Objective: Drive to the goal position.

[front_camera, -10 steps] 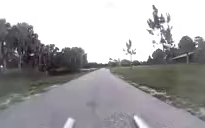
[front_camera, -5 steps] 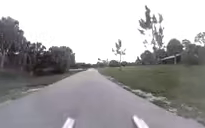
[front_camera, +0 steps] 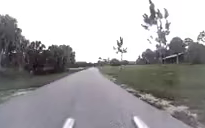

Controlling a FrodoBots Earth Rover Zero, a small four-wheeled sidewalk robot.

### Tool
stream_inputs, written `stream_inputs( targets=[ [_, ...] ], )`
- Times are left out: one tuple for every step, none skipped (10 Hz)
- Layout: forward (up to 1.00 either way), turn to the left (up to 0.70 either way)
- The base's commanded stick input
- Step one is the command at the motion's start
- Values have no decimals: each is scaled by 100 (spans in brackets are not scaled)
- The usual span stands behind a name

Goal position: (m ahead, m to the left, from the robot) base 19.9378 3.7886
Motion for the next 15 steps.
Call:
stream_inputs(
  targets=[
    [85,0],
    [85,0],
    [85,0],
    [85,0],
    [85,5],
    [85,2],
    [85,0],
    [85,0],
    [85,0],
    [85,0],
    [85,0],
    [85,0],
    [85,0],
    [85,0],
    [85,0]
  ],
)
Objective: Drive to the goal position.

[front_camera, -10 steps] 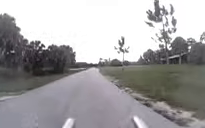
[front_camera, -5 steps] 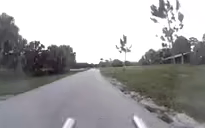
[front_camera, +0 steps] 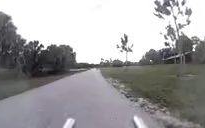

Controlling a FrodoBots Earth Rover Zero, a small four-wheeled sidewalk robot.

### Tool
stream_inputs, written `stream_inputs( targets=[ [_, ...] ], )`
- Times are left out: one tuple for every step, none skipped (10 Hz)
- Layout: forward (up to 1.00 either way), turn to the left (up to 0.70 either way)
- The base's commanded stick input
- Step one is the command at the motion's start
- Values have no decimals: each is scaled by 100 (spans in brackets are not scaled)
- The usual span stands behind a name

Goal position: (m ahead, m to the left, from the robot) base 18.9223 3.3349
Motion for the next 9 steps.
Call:
stream_inputs(
  targets=[
    [85,0],
    [85,0],
    [85,0],
    [85,1],
    [85,21],
    [85,14],
    [85,0],
    [85,0],
    [85,0]
  ],
)
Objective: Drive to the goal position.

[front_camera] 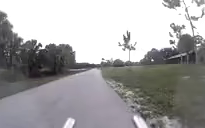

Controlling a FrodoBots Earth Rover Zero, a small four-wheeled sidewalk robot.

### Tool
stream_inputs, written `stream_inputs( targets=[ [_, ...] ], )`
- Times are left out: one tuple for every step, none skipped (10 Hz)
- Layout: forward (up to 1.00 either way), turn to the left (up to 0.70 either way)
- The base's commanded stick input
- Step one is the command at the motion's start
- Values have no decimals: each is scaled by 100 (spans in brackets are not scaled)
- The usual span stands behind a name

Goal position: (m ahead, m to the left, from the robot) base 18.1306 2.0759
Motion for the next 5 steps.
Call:
stream_inputs(
  targets=[
    [85,0],
    [85,0],
    [85,0],
    [85,0],
    [85,0]
  ],
)
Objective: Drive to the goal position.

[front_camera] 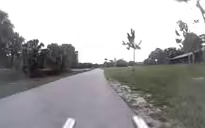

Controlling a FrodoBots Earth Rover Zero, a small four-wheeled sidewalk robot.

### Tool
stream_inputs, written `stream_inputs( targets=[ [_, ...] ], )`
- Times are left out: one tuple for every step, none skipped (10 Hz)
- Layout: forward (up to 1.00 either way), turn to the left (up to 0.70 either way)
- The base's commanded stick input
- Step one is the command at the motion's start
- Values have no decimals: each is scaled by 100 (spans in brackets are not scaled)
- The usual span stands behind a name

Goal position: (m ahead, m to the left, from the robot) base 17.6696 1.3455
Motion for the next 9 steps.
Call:
stream_inputs(
  targets=[
    [85,0],
    [85,19],
    [85,34],
    [85,34],
    [85,32],
    [85,6],
    [85,34],
    [85,34],
    [85,34]
  ],
)
